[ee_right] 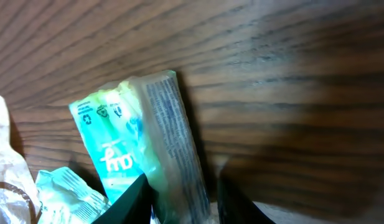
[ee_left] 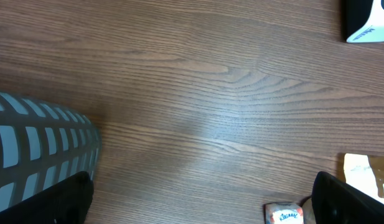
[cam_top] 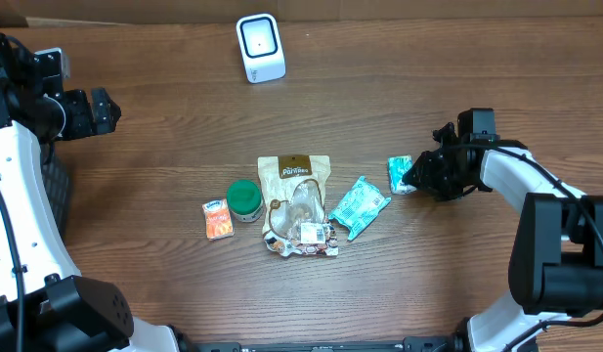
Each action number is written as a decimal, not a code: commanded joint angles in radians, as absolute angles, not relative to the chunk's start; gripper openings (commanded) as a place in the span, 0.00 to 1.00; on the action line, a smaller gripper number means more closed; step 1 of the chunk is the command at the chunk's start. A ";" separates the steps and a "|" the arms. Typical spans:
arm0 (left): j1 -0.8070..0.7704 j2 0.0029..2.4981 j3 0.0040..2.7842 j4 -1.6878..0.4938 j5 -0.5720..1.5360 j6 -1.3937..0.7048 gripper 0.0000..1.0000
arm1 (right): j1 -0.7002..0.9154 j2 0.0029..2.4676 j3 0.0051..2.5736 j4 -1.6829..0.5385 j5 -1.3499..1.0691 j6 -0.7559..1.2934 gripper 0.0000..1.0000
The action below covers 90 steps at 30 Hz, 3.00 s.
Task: Scan the item barcode
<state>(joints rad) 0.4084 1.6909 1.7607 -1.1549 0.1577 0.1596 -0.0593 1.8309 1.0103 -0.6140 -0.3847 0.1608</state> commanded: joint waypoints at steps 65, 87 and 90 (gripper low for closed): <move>0.418 1.694 1.776 -1.155 0.169 0.150 1.00 | -0.052 1.706 1.312 -0.468 -1.505 0.669 0.04; 0.418 1.694 1.776 -1.155 0.169 0.150 0.99 | 0.273 1.770 1.758 -1.090 -0.194 0.339 0.04; 0.418 1.694 1.776 -1.155 0.169 0.150 0.99 | 0.334 1.852 1.938 -1.114 -0.005 0.312 0.04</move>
